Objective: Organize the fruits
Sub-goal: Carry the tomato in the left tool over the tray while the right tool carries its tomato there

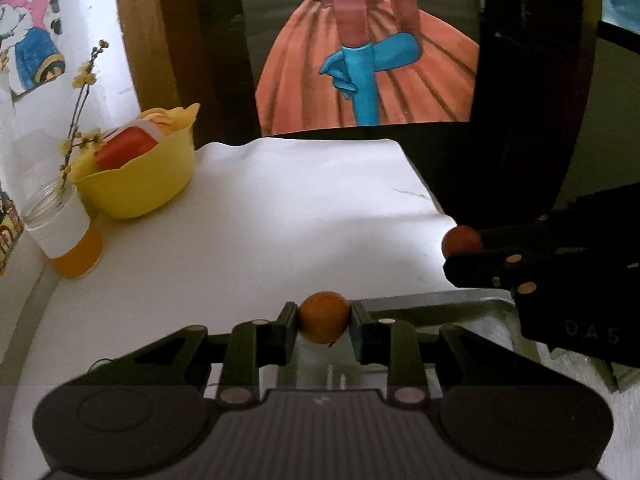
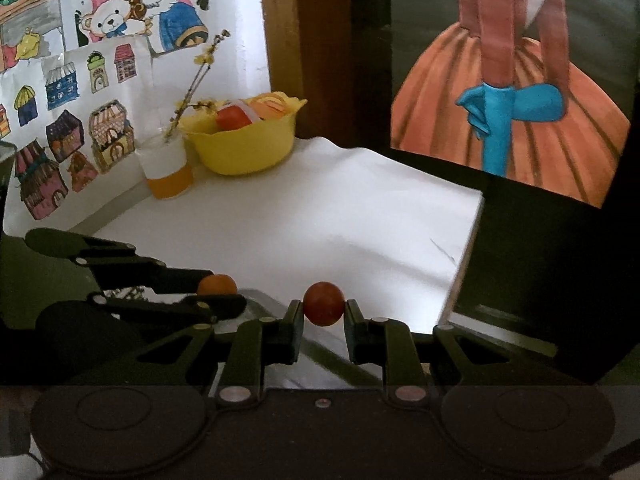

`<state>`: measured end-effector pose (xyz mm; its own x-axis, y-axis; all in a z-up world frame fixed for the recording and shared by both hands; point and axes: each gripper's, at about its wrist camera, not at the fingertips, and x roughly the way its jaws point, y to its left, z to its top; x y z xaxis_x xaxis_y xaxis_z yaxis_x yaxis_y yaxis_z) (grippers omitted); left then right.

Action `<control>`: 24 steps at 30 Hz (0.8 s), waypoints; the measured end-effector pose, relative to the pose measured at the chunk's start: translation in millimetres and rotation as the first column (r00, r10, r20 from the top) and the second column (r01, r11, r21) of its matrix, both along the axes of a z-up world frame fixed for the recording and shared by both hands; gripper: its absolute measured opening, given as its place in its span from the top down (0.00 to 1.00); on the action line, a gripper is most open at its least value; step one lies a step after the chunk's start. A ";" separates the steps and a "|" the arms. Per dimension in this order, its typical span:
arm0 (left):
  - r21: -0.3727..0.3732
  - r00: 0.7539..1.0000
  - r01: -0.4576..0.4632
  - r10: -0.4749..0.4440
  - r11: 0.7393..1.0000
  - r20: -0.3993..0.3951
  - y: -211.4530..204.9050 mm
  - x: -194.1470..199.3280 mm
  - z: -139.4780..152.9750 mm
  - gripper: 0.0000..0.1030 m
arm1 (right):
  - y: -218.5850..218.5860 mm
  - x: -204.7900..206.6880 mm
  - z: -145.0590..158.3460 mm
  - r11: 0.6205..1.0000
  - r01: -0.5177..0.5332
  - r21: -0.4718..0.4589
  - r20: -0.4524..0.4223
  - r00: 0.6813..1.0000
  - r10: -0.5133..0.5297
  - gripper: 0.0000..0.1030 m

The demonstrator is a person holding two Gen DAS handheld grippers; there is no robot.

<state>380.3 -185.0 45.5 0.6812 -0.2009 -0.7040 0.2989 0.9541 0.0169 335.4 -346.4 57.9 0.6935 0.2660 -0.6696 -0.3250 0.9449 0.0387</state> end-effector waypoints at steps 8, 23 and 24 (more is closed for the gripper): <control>0.004 0.998 0.053 -0.053 0.999 -0.016 -9.6 -18.1 -0.9 0.71 | -8.9 -26.8 -8.7 1.000 0.016 0.008 -0.043 0.999 -0.016 0.78; 0.025 0.992 0.112 -0.110 0.993 -0.064 -13.4 -41.1 -9.5 0.71 | -1.8 -47.4 -18.0 1.000 0.003 0.004 -0.081 0.997 -0.003 0.77; 0.026 0.992 0.112 -0.110 0.993 -0.067 -13.4 -41.9 -10.4 0.71 | -1.1 -47.6 -18.8 1.000 0.000 0.003 -0.084 0.996 0.000 0.77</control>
<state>338.4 -198.4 35.2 0.6080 -0.2511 -0.7532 0.4040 0.9145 0.0212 287.8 -347.5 39.2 0.6349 0.2678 -0.7246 -0.3203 0.9448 0.0686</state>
